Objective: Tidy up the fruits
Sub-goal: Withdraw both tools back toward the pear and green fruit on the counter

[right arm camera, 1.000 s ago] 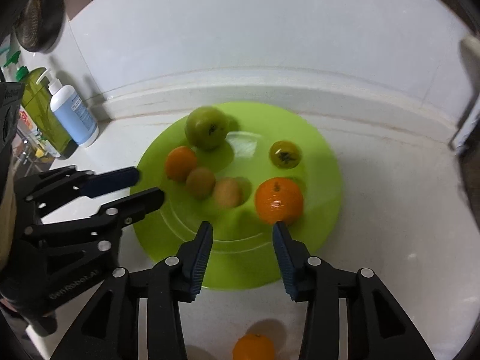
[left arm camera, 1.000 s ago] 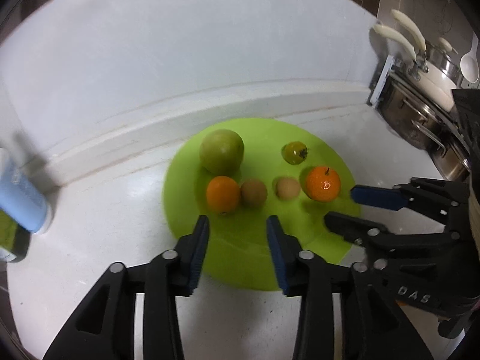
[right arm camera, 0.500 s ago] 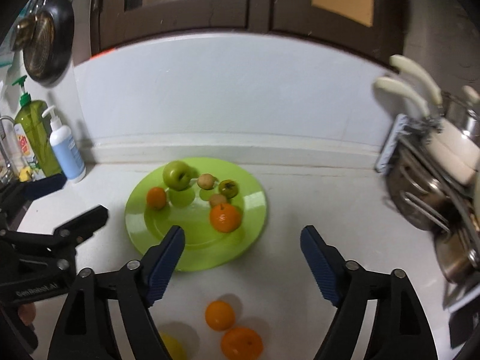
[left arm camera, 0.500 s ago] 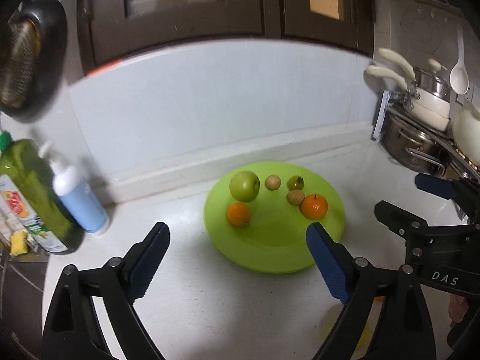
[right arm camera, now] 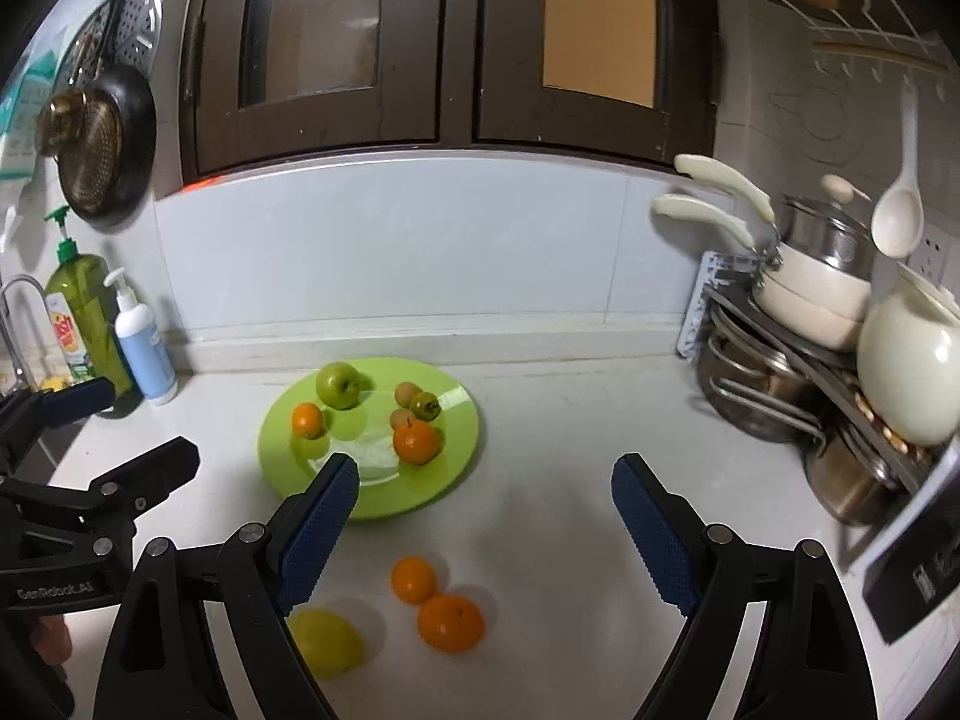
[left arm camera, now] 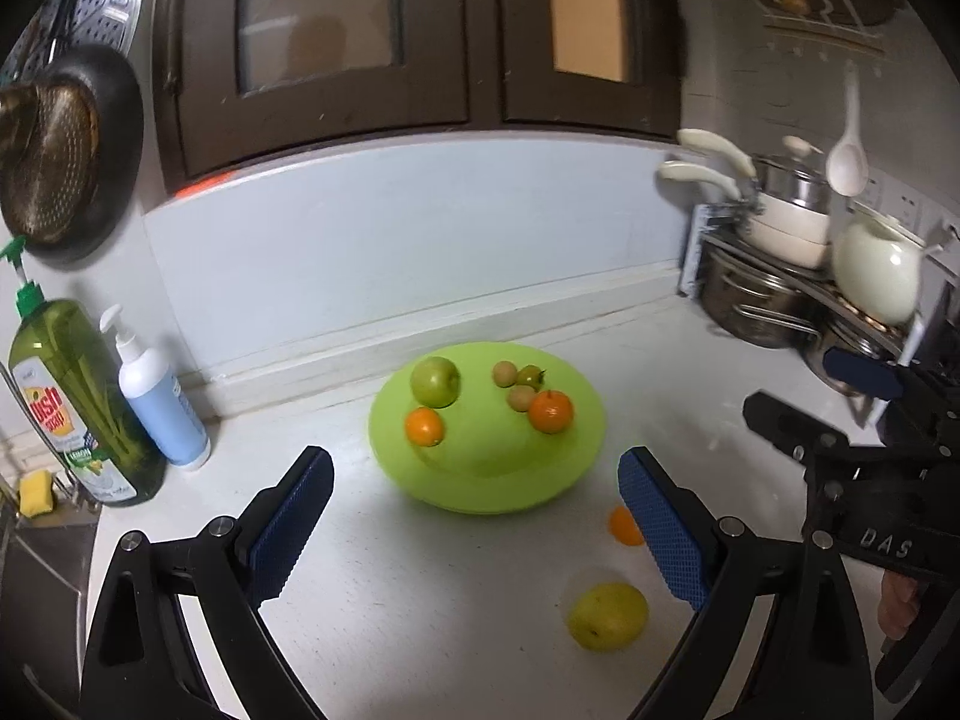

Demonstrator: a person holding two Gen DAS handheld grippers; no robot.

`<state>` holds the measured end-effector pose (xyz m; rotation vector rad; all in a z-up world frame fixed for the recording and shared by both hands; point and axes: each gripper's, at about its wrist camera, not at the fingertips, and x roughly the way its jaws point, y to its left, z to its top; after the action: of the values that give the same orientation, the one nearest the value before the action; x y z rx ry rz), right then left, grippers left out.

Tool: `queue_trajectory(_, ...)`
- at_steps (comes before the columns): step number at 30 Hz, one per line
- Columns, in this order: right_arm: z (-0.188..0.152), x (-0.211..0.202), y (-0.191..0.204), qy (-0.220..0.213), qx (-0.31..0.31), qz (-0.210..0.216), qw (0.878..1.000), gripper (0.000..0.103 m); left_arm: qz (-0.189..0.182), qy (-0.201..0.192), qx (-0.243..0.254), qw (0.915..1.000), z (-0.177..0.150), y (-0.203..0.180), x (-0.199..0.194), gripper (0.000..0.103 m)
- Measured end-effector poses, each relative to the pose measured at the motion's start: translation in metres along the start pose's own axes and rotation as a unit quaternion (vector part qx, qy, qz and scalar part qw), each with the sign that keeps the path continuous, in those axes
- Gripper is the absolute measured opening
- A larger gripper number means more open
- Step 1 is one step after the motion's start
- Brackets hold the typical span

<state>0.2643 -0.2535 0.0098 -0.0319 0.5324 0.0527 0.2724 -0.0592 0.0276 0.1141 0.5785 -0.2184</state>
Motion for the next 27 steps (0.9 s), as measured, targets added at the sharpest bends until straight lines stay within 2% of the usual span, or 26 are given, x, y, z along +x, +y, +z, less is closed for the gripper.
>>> queue_trajectory(9, -0.030, -0.026, 0.006, 0.032, 0.010, 0.002, 0.999, 0.087, -0.017, -0.016, 0.040, 0.9989, -0.017, -0.009, -0.026, 0.097)
queue_trajectory(15, -0.056, -0.038, 0.018, 0.040, 0.009, -0.020, 0.999, 0.087, -0.027, -0.015, 0.078, 0.9965, -0.034, -0.009, -0.031, 0.096)
queue_trajectory(19, -0.075, -0.041, 0.027, 0.059, 0.007, -0.032, 0.998, 0.087, -0.052, 0.002, 0.119, 0.9915, -0.050, -0.010, -0.027, 0.090)
queue_trajectory(27, -0.106, -0.041, 0.046, 0.087, 0.007, -0.061, 0.994, 0.086, -0.100, 0.030, 0.190, 0.9762, -0.074, -0.011, -0.010, 0.085)
